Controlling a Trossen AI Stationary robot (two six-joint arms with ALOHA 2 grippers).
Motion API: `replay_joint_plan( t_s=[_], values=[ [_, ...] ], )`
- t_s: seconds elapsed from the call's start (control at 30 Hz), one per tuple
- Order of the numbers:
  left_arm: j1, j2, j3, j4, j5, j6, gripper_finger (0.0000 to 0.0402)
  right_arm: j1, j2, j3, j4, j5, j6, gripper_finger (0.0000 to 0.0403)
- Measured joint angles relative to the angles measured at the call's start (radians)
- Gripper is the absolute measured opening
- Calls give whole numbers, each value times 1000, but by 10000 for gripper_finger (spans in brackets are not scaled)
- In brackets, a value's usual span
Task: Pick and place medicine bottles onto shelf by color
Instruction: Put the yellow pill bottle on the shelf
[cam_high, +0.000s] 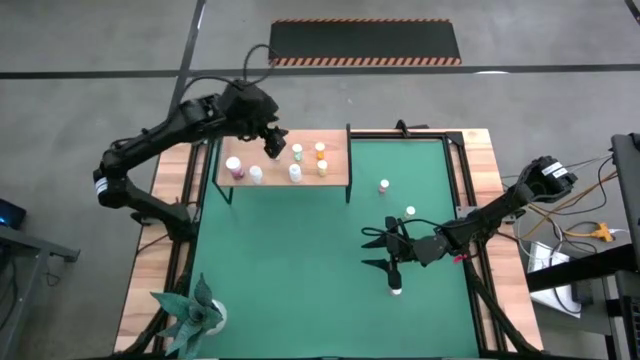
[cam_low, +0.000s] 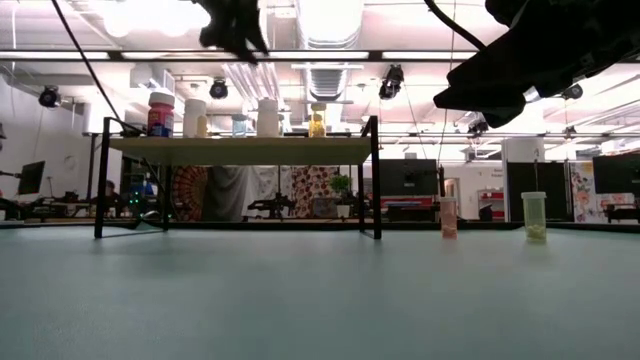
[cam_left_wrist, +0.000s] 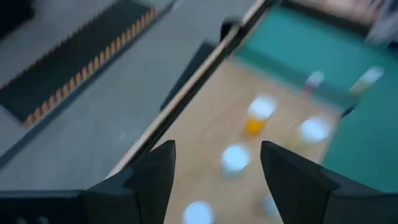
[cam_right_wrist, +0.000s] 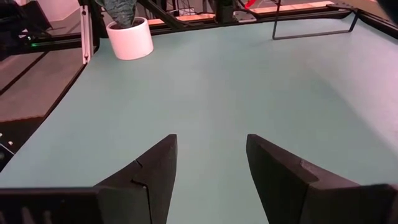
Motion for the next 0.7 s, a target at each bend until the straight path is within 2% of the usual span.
replay_joint_plan(
  t_s=[0.13,0.3,0.53,0.7],
  values=[
    [-94,-37,46,56,1,-21,219,0,0,0,0,0,0,185],
    [-295,-89,8,220,4,-46,219,0,-2,0,1,0,-12,185],
    [-620,-77,-167,531,-21,-46,218,0,-2,0,0,0,-55,185],
    [-778,-47,-302,733,-54,-46,218,0,-2,0,0,0,-72,185]
  ],
)
